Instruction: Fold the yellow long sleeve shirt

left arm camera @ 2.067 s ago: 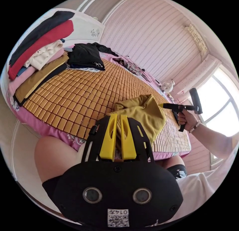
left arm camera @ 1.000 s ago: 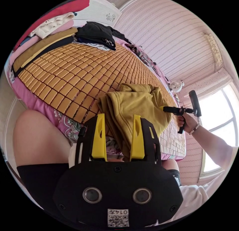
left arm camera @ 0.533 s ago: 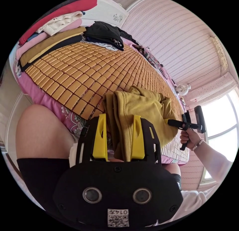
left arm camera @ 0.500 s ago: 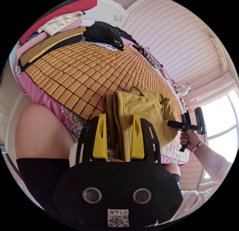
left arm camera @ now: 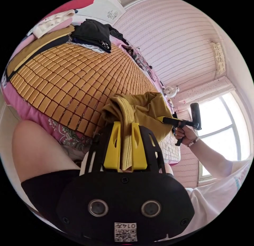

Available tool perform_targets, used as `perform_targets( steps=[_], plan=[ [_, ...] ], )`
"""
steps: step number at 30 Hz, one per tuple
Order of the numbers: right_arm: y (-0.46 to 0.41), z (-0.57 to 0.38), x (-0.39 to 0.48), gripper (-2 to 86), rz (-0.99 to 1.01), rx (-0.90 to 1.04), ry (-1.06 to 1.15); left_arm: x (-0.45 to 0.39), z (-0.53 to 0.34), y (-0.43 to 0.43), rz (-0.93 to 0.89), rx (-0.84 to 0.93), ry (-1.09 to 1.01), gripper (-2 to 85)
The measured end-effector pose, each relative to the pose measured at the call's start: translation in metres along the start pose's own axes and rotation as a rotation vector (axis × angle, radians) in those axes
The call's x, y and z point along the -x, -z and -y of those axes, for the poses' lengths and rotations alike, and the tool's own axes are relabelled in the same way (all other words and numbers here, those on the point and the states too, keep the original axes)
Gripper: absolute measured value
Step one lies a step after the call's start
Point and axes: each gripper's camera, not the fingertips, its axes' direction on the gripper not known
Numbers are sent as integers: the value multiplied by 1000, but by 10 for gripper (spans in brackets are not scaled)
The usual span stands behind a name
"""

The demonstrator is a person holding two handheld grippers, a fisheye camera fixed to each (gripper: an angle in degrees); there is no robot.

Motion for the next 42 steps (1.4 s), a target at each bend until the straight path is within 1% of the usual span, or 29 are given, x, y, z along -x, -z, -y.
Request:
perform_targets(
  steps=[4,9,13,15,17,18,19,20,21,22,24,25,27,28,29,30,31,32,33,35,36,38,39,40,41,42],
  plan=[
    [12,35,33,74,-22,30,212,-13,4,24,-13,-86,-58,63],
    [35,109,77,71,-83,33,404,-20,30,56,-38,-278,-86,62],
    [62,199,128,70,-178,5,607,-15,76,74,-46,-393,-87,62],
    [72,248,152,72,-243,6,687,-11,114,91,-63,-487,-83,63],
    [82,319,187,83,-349,4,755,-9,145,101,-41,-565,-71,66],
    [84,337,194,88,-375,-9,749,0,167,101,-22,-590,-12,76],
    [86,370,203,101,-452,-42,698,8,177,99,-16,-595,33,80],
    [83,397,204,116,-549,-59,584,27,195,91,-3,-562,114,103],
    [81,409,202,123,-597,-73,488,49,208,78,13,-485,196,117],
    [79,420,195,135,-630,-106,304,60,211,71,4,-439,229,120],
    [68,404,183,141,-485,-154,246,86,202,43,-20,-305,256,115],
    [53,382,171,139,-402,-164,235,87,195,38,-2,-287,245,111],
    [23,331,146,137,-326,-134,227,80,159,24,28,-265,186,95],
    [3,284,125,134,-290,-111,209,77,149,21,18,-259,163,92],
    [-16,228,99,129,-261,-83,155,68,129,14,-4,-239,112,71],
    [-25,198,87,118,-249,-59,128,57,109,8,-25,-206,54,43],
    [-39,134,64,97,-234,-4,71,50,98,5,-35,-193,23,25],
    [-45,68,46,83,-255,40,0,35,75,-1,-60,-171,-52,3],
    [-46,35,38,76,-270,57,-47,17,52,-6,-84,-158,-142,-4],
    [-33,-88,18,60,-330,95,-263,-13,22,-15,-72,-133,-254,-7],
    [-27,-116,17,59,-352,91,-306,-35,5,-22,-50,-110,-330,-8],
    [-1,-208,16,53,-437,56,-467,-68,-17,-38,-31,-80,-432,-9],
    [6,-227,17,50,-451,46,-514,-90,-30,-50,-40,-65,-499,-9],
    [19,-261,18,44,-471,11,-610,-102,-36,-57,-53,-57,-536,-10],
    [32,-290,24,33,-485,-50,-690,-126,-47,-71,-81,-36,-617,-10],
    [38,-303,28,27,-493,-87,-723,-150,-59,-83,-103,-6,-703,-10]
  ],
)
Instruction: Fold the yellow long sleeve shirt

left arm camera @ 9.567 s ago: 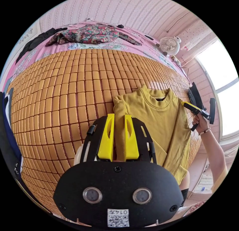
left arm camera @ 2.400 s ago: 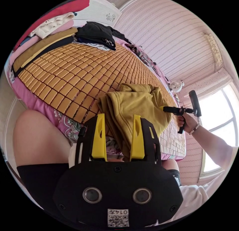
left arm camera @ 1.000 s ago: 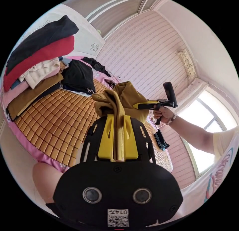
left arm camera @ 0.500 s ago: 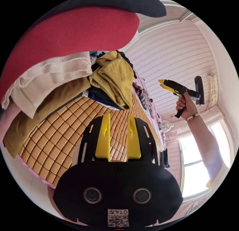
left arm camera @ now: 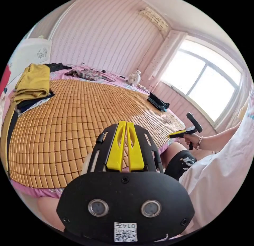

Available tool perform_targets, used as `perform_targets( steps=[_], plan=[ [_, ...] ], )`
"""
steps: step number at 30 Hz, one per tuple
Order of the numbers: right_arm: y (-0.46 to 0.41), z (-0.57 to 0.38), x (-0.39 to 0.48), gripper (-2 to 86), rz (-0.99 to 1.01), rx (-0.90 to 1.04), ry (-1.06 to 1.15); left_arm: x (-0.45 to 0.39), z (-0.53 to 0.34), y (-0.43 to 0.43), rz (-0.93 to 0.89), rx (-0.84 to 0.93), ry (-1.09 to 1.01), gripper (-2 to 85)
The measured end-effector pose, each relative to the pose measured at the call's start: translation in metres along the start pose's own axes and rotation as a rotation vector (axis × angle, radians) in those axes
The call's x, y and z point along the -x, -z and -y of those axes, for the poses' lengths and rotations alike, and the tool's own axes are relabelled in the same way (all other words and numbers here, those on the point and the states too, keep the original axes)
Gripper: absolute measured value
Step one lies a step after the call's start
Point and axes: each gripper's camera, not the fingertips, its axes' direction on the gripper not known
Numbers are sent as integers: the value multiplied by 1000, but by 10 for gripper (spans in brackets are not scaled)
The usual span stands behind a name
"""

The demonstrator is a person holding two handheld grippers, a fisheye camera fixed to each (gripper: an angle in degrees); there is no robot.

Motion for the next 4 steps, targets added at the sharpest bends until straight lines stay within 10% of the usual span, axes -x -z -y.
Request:
perform_targets(
  steps=[4],
  plan=[
    [28,-66,-20,2,-94,-175,-166,-74,8,-27,117,75,-240,-10]
  ],
)
